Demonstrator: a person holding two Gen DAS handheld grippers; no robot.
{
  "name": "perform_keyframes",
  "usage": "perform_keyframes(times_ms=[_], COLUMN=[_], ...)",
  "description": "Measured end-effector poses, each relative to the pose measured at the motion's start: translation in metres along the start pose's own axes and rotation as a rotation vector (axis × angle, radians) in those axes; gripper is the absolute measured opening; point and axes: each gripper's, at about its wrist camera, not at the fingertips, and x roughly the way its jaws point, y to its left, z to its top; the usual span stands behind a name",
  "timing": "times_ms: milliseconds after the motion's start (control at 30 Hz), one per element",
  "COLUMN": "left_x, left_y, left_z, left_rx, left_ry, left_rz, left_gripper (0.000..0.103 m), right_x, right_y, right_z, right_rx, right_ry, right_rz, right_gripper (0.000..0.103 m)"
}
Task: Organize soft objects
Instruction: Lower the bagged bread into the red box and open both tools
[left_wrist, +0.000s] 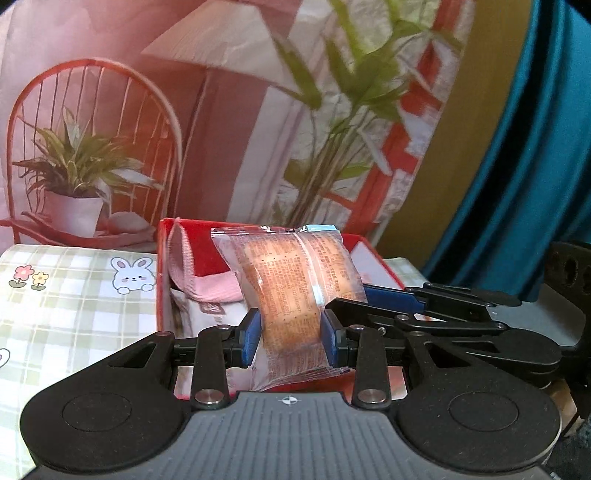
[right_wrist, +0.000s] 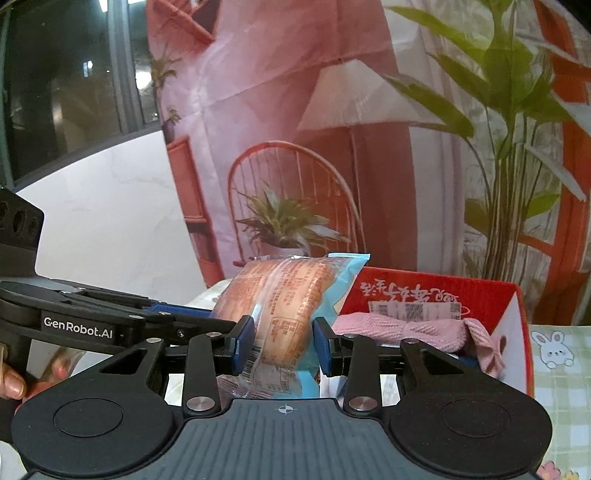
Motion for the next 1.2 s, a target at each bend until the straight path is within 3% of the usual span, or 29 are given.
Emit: perform_keyframes(times_ms=[467,767,1033,1200], left_x=[0.049,0.050,0.042,0.028], left_y=[0.029,0.035,0.030,0.024], left_z=[-0.006,-0.010,-0.008,-0.005], left_rx=[0.023,0.020,0.035,0.041], left_ry=[0.143,0.150,0.138,0.109], left_rz=[0.070,0.088,0.111,0.136], left_gripper=[0.036,0.037,0.040,0.054], right_x=[0.076,0.096,0.094,0.074], right_y=[-0.029,-0.031,-0.028,-0.023], right_z=[-0.020,-0.032,-0.032,-0.022], right_rx=[0.127,0.156,0.152,0.096], right_ry=[0.143,0.259,0.269,0.207], right_rz=[0.005,-0.016,-0.046,-0.100], right_gripper=[0.031,0.029,0.030,0.043])
